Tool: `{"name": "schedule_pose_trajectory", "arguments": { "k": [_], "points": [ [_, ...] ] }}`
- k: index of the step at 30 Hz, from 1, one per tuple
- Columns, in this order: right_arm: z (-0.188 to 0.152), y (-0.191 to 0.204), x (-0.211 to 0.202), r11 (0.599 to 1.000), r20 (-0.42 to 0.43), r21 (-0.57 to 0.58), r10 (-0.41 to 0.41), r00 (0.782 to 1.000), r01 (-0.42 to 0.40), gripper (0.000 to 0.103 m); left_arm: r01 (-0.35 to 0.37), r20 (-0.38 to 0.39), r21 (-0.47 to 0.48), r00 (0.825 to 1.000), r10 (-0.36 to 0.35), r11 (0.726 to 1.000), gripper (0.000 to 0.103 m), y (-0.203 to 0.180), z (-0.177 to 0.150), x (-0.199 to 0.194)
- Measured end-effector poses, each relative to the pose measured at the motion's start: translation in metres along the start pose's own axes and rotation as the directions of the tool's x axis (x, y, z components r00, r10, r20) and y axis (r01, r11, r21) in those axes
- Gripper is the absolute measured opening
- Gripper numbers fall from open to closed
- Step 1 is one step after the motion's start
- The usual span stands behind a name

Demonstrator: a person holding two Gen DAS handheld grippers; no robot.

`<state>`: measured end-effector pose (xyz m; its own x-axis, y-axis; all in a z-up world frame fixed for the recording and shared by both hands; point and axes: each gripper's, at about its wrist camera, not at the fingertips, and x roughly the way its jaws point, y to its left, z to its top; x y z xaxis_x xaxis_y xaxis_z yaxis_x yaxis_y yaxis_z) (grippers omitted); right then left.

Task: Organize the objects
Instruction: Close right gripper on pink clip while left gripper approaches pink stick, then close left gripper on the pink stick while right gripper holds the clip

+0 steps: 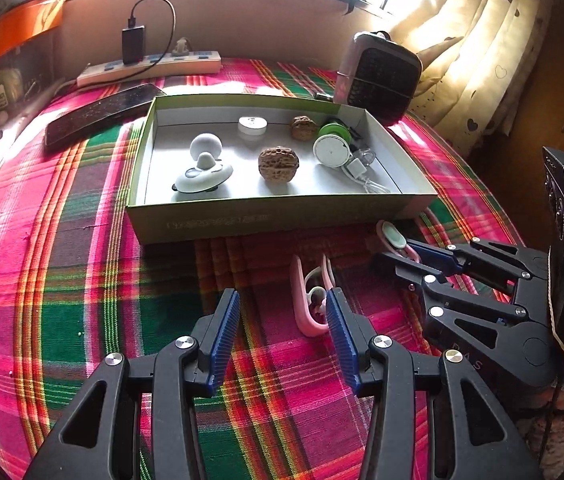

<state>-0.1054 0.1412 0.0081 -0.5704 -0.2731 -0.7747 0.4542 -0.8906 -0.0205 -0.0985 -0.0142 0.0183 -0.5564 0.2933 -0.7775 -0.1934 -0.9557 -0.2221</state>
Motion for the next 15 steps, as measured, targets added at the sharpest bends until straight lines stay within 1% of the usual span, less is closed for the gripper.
{"name": "schedule_pose_trajectory", "arguments": {
  "k": [9, 15],
  "points": [
    [-0.004, -0.008, -0.004, 1.0, 0.002, 0.026, -0.001, 1.0, 0.001, 0.018, 0.016, -0.017, 0.022, 1.0, -0.015, 1.0, 0.044, -0.012, 0.002, 0.009],
    [-0.004, -0.013, -0.004, 0.999, 0.001, 0.049, -0.002, 1.0, 0.002, 0.018, 0.001, -0.019, 0.046, 1.0, 0.0, 0.999, 0.044, -0.02, 0.003, 0.014]
  ]
}}
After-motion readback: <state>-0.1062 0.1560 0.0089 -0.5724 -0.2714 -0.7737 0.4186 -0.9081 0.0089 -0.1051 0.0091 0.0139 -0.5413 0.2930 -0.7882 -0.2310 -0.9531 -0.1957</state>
